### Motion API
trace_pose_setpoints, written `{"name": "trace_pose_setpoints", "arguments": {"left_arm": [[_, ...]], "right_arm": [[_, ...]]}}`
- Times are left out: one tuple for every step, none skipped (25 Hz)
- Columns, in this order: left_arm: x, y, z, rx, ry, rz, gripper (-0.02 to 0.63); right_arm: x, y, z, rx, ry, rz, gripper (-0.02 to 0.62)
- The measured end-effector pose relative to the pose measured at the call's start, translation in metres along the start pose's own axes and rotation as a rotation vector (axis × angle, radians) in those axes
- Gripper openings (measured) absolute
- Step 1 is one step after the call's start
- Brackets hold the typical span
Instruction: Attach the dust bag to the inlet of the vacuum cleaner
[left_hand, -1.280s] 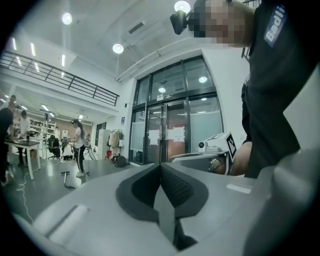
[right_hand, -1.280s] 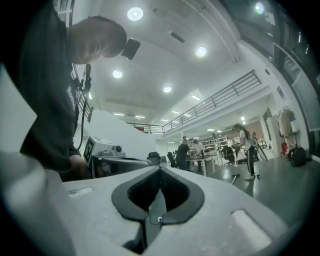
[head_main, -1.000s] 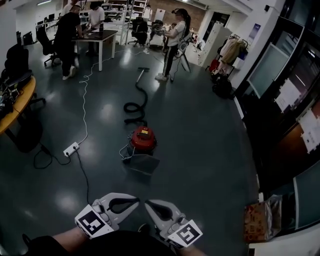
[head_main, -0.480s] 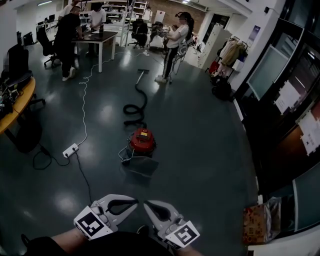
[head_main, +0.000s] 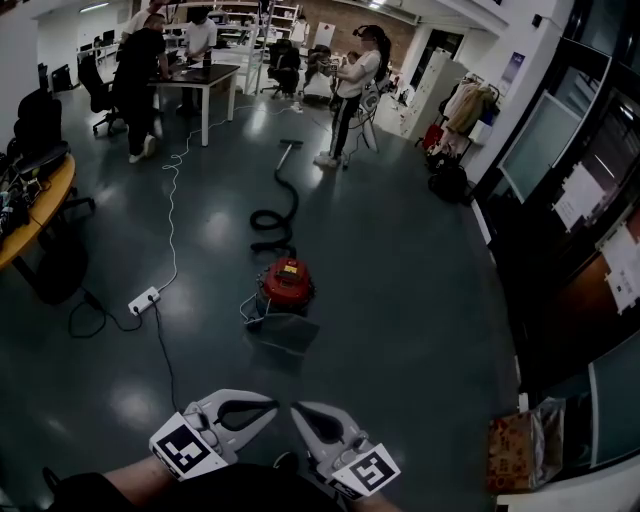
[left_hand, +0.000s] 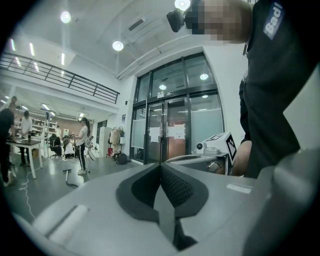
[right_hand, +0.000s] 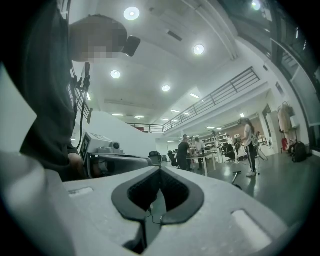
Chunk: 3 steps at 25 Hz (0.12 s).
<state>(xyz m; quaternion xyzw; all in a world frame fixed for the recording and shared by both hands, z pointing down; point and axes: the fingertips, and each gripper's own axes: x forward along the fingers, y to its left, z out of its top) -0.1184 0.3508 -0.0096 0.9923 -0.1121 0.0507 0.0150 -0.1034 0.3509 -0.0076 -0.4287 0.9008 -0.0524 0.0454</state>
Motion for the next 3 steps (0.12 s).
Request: {"name": "trace_pose_setpoints", "arguments": {"left_arm": [[0.0016,-0.0011,0.0001,0.001,0.002,0.0,0.002],[0.0031,-0.0023,0.0001,0.001,0.004,0.0,0.002],[0.0047,-0.0034,0.0,0.001,0.005,0.0,0.002]], "right_arm": [[-0.0014,-0.0007,0.0,0.002,0.002,0.0,0.002],[-0.0029,-0.0015,0.0001,0.004,0.003,0.0,0.002],[-0.0044,-0.0023,0.0001,0.006,0.005,0.0,0.002]]}}
